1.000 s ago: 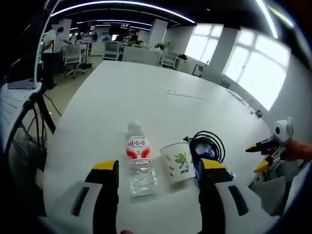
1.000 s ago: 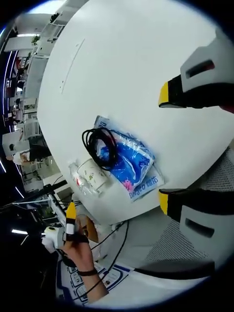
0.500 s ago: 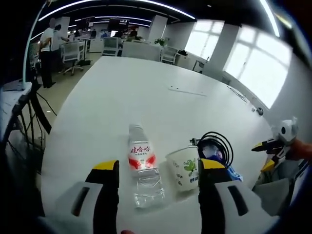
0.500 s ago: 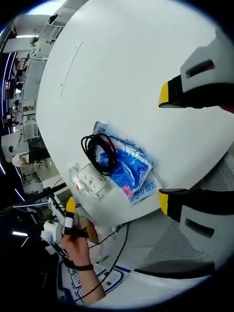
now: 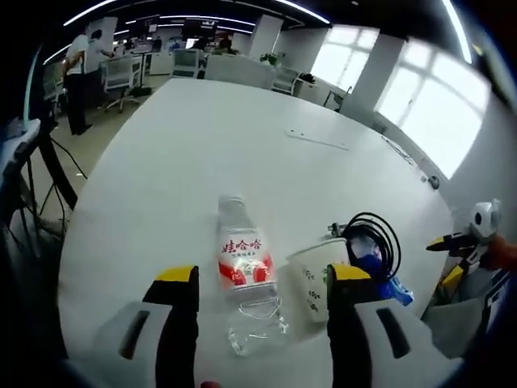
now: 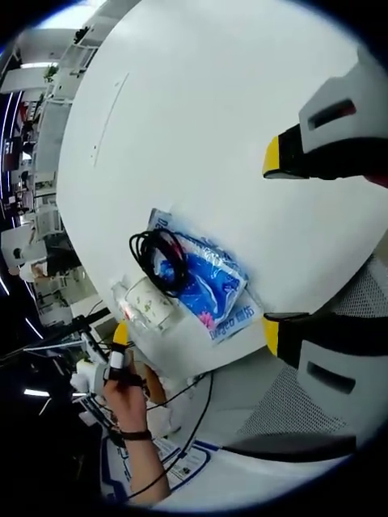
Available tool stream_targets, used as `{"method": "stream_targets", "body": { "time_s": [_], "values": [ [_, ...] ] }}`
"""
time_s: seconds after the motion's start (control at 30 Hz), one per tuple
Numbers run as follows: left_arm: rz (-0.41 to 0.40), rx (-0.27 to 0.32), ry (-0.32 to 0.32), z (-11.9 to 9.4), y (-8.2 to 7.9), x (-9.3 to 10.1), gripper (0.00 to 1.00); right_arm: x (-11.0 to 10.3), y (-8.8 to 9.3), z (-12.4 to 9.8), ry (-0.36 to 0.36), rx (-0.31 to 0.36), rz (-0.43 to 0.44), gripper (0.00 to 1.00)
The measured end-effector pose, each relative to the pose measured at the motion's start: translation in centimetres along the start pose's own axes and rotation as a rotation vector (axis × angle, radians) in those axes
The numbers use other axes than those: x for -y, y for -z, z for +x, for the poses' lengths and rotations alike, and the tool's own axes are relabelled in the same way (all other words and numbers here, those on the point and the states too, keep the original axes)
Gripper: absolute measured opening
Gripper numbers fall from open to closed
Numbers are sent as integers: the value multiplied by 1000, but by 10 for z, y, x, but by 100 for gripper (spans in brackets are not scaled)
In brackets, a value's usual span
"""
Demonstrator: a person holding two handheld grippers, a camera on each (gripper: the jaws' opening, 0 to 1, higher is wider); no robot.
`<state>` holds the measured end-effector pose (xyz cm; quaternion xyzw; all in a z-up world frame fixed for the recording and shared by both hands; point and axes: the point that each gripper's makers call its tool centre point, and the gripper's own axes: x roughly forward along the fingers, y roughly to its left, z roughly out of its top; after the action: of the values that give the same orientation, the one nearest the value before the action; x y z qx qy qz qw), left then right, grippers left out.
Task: Arrange the tabletop items into an orderly group along one side of the table until the central work area is clear of visible clutter.
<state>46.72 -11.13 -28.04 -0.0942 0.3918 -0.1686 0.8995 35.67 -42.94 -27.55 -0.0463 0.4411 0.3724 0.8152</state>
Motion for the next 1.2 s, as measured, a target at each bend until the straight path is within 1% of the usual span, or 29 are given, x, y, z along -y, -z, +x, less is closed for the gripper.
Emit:
{"method": "stream_targets", "body": {
  "time_s": [0.23,0.3,0.43,0.63,0.77,0.9,1.2],
  "values": [
    [-20,-22,-6,11,4,-4,63,5,1,-1,6,0,0,66],
    [-37,-27,-7,15,5,-5,62,7,1,-2,9,3,4,66],
    [-39,-41,-24,21,5,-8,61,8,2,-3,12,-1,6,66],
    [-21,-64,-44,28,2,-10,59,10,9,-4,15,-8,16,66],
    [0,-78,-52,31,0,-12,53,9,12,-4,15,-17,27,65],
    [17,-86,-56,36,-4,-14,50,9,14,-3,12,-24,28,65],
    [31,-136,-68,48,1,-15,45,12,11,0,10,-25,35,66]
  ]
}}
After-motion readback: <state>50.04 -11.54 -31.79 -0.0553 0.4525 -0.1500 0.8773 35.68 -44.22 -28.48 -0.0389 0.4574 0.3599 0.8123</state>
